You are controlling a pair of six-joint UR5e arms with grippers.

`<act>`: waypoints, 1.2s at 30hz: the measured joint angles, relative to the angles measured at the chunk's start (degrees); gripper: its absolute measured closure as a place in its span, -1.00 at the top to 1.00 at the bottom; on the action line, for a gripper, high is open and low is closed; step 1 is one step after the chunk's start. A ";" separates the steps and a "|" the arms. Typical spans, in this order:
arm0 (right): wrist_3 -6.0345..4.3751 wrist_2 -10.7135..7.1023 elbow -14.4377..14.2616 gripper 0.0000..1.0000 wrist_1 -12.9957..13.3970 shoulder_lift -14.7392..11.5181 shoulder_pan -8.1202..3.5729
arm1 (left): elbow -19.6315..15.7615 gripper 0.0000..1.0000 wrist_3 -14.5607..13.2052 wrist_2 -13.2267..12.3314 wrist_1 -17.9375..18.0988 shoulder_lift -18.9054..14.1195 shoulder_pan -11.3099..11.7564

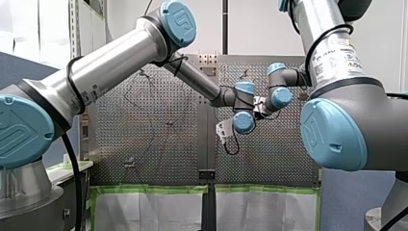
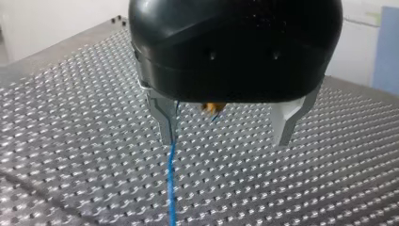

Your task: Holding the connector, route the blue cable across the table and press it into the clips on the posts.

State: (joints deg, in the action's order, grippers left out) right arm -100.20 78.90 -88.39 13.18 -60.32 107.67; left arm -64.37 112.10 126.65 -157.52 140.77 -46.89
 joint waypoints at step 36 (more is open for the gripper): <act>0.00 -0.73 0.00 -1.00 -0.30 -0.06 0.43 | 10.09 0.61 -3.26 -1.72 -7.04 2.99 3.95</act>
State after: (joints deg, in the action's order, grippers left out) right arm -100.20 78.17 -88.40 12.89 -60.38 108.10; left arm -54.27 108.84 124.93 -164.56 143.76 -42.94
